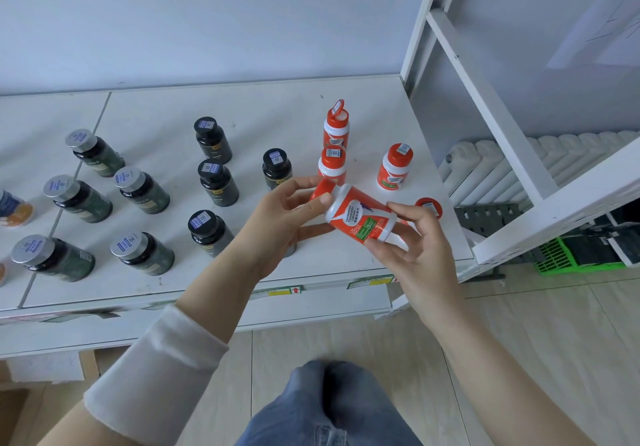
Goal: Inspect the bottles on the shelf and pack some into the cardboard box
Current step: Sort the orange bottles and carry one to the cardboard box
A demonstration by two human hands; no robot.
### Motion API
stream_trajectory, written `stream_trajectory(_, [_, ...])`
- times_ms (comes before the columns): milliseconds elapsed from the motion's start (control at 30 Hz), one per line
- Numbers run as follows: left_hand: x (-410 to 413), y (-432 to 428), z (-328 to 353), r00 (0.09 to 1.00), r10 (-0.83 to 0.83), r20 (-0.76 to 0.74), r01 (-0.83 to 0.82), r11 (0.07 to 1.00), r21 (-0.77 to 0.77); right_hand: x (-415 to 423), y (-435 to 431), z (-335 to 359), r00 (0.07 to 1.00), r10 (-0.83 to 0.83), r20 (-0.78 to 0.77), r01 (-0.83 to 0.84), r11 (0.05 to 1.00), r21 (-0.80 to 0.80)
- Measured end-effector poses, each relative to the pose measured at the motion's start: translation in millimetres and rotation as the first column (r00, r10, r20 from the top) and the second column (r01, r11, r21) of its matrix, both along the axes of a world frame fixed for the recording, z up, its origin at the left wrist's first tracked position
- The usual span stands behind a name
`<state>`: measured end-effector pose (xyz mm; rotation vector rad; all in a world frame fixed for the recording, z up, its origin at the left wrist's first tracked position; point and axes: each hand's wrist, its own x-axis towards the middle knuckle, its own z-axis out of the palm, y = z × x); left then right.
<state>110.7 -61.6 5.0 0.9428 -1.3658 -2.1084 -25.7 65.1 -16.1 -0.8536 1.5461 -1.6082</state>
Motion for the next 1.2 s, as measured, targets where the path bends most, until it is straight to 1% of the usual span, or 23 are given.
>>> stream_trajectory(100, [-4.7,-3.8,-0.1,0.999,0.0,0.041,0.002,0.999,-0.05,-4.9,-0.9,-5.9,0.998,0.009,-0.069,-0.005,0.998,0.059])
stream_trajectory(133, [-7.0,-4.7,-0.8,0.998,-0.01,0.066,0.017,0.995,-0.103,-8.2,-0.8,-6.0,0.99,0.025,-0.142,-0.011,0.995,0.1])
stream_trajectory(167, [-10.0,-5.7,-2.3,0.994,-0.017,0.112,0.038,0.981,-0.189,-12.6,-1.1,-5.1,0.958,0.047,-0.282,-0.006,0.989,0.147])
stream_trajectory(200, [-13.0,-6.9,-4.6,0.985,-0.018,0.174,0.071,0.951,-0.3,-18.8,-1.5,-3.7,0.884,0.074,-0.461,0.018,0.981,0.191])
stream_trajectory(233, [-16.5,-7.9,-7.7,0.97,-0.016,0.244,0.118,0.904,-0.412,-26.3,-2.1,-1.9,0.773,0.103,-0.626,0.045,0.975,0.216])
stream_trajectory(267, [-20.5,-8.6,-11.6,0.95,-0.01,0.312,0.173,0.849,-0.499,-34.1,-3.3,0.3,0.651,0.129,-0.748,0.072,0.971,0.229])
stream_trajectory(300, [-24.8,-8.6,-15.9,0.928,-0.001,0.373,0.226,0.798,-0.559,-40.8,-4.8,3.9,0.551,0.156,-0.82,0.098,0.963,0.249])
stream_trajectory(333, [-28.7,-8.5,-20.9,0.905,0.011,0.425,0.272,0.752,-0.6,-46.0,-6.5,8.7,0.479,0.181,-0.859,0.125,0.955,0.27])
stream_trajectory(400, [-35.6,-7.8,-30.5,0.863,0.049,0.503,0.34,0.679,-0.65,-54.4,-10.6,14.2,0.369,0.22,-0.903,0.167,0.94,0.298])
stream_trajectory(467, [-39.5,-8.0,-39.2,0.835,0.064,0.546,0.383,0.646,-0.661,-59.5,-13.9,17.1,0.298,0.272,-0.915,0.184,0.924,0.334])
stream_trajectory(533, [-41.2,-9.5,-45.3,0.806,0.075,0.587,0.42,0.625,-0.658,-62.9,-16.8,18.3,0.253,0.303,-0.919,0.192,0.915,0.355])
stream_trajectory(700, [-42.6,-11.9,-48.4,0.777,0.088,0.623,0.455,0.605,-0.653,-71.3,-24.2,20.3,0.203,0.334,-0.921,0.234,0.897,0.376])
stream_trajectory(833, [-38.4,-8.8,-50.0,0.772,0.055,0.633,0.484,0.595,-0.642,-77.4,-30.2,23.2,0.197,0.358,-0.913,0.28,0.872,0.402])
stream_trajectory(933, [-41.3,-8.5,-40.5,0.762,0.071,0.644,0.483,0.6,-0.638,-83.2,-36.7,24.9,0.232,0.385,-0.893,0.311,0.841,0.444])
stream_trajectory(1000, [-55.1,-15.5,-27.9,0.796,0.106,0.595,0.437,0.579,-0.688,-91.0,-42.3,27.3,0.26,0.389,-0.884,0.338,0.821,0.46])
stream_trajectory(1067, [-79.1,-25.8,-17.2,0.825,0.107,0.555,0.421,0.538,-0.73,-100.0,-47.0,28.6,0.295,0.391,-0.872,0.349,0.805,0.48])
stream_trajectory(1133, [-111.8,-36.9,-12.9,0.813,0.12,0.569,0.446,0.5,-0.742,-109.2,-51.7,27.7,0.331,0.384,-0.862,0.359,0.794,0.491])
stream_trajectory(1200, [-145.3,-45.3,-16.1,0.785,0.136,0.605,0.479,0.485,-0.731,-116.7,-55.8,23.6,0.355,0.372,-0.857,0.369,0.787,0.495])
